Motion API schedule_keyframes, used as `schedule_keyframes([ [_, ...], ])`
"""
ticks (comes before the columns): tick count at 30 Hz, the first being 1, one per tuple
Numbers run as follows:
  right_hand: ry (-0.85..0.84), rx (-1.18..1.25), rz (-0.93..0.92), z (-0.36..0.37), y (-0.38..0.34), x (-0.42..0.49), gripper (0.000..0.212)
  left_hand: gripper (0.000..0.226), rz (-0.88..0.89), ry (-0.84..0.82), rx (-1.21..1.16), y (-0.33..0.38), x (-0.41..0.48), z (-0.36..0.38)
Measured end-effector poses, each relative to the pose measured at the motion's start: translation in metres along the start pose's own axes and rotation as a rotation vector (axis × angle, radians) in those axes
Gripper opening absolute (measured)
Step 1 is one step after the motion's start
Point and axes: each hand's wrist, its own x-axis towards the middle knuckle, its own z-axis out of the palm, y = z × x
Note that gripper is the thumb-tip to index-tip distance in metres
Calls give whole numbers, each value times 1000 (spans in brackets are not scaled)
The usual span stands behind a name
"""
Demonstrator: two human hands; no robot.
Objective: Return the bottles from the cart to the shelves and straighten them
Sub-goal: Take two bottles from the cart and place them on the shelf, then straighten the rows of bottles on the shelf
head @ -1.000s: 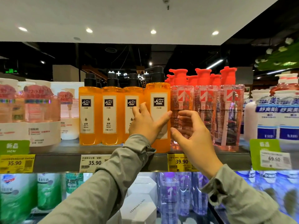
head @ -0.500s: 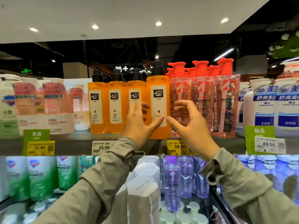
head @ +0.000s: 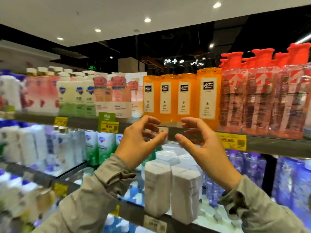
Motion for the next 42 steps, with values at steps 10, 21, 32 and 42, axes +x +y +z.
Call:
schedule_keyframes([
  [10, -345, 215, 19, 165, -34, -39, 51, 24, -206, 137, 172, -49, -108, -144],
  [21, -847, 476, 133, 389, -84, -170, 42, 25, -646, 340, 354, -102, -323, -318],
  [32, -1262, 517, 283, 518, -90, -283, 48, 30, -1057, 547, 428, -122, -507, -362],
  [42, -1658, 472, 277, 611, -51, -363, 50, 37, -1458, 627, 497, -178, -617, -348],
])
